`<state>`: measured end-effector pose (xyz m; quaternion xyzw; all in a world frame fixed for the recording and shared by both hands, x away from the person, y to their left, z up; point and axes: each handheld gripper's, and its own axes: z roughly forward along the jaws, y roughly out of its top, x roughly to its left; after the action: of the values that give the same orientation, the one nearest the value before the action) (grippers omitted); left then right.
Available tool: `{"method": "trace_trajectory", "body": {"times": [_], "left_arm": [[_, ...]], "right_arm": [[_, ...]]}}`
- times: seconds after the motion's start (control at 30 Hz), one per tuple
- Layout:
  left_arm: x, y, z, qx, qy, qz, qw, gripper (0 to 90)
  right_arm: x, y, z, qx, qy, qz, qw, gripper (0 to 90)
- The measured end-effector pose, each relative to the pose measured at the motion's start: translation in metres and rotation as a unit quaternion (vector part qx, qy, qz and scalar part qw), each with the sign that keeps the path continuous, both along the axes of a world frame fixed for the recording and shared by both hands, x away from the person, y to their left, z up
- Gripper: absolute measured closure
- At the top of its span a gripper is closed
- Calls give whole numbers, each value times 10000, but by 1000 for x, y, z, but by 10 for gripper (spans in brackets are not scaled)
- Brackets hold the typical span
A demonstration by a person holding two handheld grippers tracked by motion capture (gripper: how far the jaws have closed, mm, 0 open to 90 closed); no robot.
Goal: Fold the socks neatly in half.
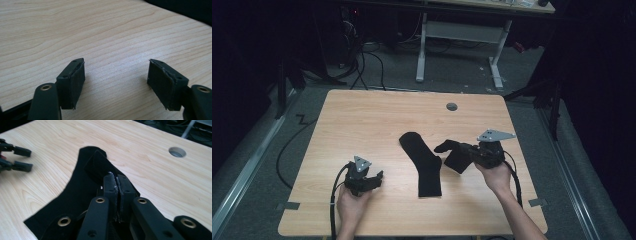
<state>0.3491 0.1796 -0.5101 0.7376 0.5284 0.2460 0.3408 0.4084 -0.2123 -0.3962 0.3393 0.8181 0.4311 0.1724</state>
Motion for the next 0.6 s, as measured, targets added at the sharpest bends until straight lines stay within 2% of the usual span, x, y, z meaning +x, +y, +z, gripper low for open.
{"method": "trace_trajectory", "body": {"times": [0.23, 0.6], "left_arm": [[0, 0, 0, 2, 1, -2, 10000, 306], [0, 0, 0, 10, 3, -3, 10000, 307]], "right_arm": [[3, 17, 12, 43, -3, 242, 9997, 874], [-1, 48, 13, -139, 17, 637, 9979, 873]]}}
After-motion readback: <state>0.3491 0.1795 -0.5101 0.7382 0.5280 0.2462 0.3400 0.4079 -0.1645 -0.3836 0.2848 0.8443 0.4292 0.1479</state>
